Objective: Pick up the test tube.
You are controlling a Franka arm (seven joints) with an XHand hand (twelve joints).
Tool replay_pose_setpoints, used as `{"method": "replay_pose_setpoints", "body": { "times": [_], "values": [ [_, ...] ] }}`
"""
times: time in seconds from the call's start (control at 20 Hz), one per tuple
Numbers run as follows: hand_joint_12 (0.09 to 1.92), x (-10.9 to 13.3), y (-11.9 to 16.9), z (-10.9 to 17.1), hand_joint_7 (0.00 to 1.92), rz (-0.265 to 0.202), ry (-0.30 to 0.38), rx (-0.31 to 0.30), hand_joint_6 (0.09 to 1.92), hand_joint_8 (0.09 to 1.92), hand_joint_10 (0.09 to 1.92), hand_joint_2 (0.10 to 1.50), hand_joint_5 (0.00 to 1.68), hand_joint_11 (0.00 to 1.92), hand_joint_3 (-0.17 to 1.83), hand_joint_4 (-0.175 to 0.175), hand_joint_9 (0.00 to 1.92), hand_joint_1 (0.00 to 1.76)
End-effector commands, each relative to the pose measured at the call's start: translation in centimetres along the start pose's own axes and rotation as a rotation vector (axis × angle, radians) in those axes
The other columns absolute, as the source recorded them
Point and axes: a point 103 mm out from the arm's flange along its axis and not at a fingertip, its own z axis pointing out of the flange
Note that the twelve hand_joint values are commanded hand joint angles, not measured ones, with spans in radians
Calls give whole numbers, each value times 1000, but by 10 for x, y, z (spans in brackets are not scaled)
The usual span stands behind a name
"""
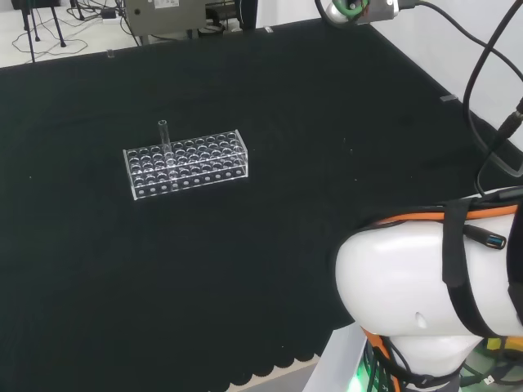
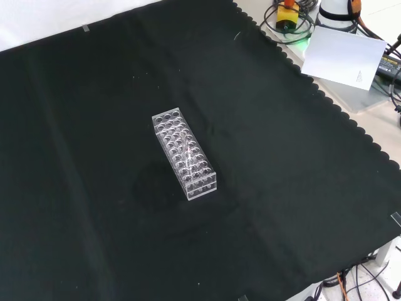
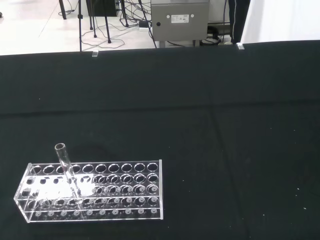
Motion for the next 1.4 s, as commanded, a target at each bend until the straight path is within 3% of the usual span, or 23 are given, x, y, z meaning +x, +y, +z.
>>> {"method": "replay_pose_setpoints", "body": {
  "times": [0.05, 0.35, 0.6, 1.05, 1.4],
  "values": [
    [1356, 0, 0, 0, 2, 0, -10, -11, 205, 604, 809, 657, 97, 0, 673, -61, 5, 791],
    [1387, 0, 5, -1, 0, -14, -6, -4, 128, 608, 817, 678, 124, 0, 636, -64, 0, 789],
    [1443, 4, 24, 3, 0, -54, 3, 3, 98, 706, 917, 680, 150, 0, 634, -68, 0, 791],
    [1545, 22, 87, 23, 110, -196, 12, 90, 92, 897, 1026, 673, 256, 12, 652, -91, 97, 809],
    [1549, 34, 131, 49, 189, -257, 18, 168, 100, 923, 1027, 672, 290, 42, 657, -101, 154, 827]
  ]
}}
